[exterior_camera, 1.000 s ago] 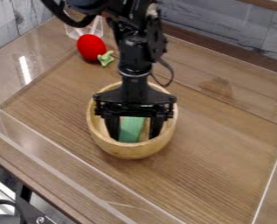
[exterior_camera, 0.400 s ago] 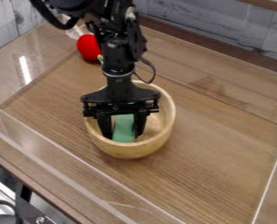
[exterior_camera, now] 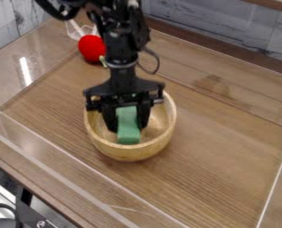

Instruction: Remove the green object from the brown bowl and put it on the table

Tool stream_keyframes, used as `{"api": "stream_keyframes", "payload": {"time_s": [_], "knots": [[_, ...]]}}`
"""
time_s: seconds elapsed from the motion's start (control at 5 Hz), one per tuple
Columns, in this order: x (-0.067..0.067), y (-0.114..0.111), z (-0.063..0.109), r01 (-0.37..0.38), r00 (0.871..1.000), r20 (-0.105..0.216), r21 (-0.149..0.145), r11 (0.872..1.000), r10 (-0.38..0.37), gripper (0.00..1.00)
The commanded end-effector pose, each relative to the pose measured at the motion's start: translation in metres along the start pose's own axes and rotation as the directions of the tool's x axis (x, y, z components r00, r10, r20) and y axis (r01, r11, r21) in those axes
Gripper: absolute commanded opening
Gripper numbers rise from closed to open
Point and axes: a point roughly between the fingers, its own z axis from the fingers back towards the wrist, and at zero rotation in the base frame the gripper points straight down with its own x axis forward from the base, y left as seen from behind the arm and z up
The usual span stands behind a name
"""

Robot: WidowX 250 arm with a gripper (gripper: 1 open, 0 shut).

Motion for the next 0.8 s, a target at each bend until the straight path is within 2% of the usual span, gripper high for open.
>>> {"api": "stream_keyframes", "payload": {"time_s": [0.0,0.2,0.4,0.6], "knots": [[0.011,-0.009,0.030,0.006,0.998,0.058,-0.060,0.998,-0.003,0.00],[0.011,-0.020,0.048,0.031,0.998,0.065,-0.094,0.995,-0.025,0.00],[-0.003,-0.032,0.069,0.096,0.994,0.070,-0.126,0.987,-0.088,0.00],[-0.025,-0.047,0.075,0.172,0.984,0.079,-0.146,0.974,-0.162,0.00]]}}
